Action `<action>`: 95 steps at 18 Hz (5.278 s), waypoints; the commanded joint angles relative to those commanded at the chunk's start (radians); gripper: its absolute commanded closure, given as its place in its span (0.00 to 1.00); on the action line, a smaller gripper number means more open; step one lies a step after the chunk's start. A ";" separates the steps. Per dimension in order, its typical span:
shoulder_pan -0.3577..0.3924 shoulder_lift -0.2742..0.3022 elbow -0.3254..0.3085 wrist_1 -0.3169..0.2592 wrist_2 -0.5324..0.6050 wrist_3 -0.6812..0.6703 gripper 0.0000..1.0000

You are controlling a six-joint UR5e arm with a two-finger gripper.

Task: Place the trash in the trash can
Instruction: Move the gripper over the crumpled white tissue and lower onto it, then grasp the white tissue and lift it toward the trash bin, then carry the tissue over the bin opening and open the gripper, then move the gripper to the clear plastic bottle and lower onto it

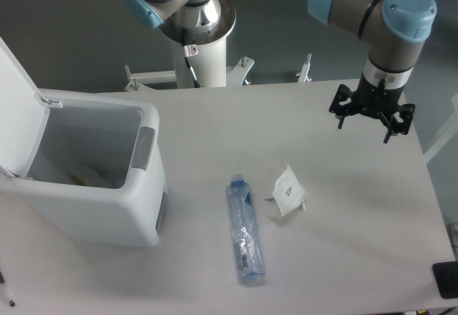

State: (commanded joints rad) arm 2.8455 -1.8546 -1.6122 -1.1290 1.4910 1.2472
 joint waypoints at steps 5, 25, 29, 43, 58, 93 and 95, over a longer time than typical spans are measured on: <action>-0.037 0.011 -0.040 0.003 -0.005 -0.083 0.00; -0.233 -0.078 -0.255 0.359 0.002 -0.282 0.00; -0.239 -0.120 -0.230 0.391 0.005 -0.285 0.09; -0.279 -0.130 -0.088 0.388 0.060 -0.567 1.00; -0.363 0.267 -0.035 0.377 -0.413 -0.954 1.00; -0.344 -0.256 0.189 0.235 -0.060 -1.066 0.00; -0.350 -0.308 0.225 0.168 -0.014 -1.057 0.00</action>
State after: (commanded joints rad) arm 2.4958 -2.1626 -1.3869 -0.9614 1.4770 0.1902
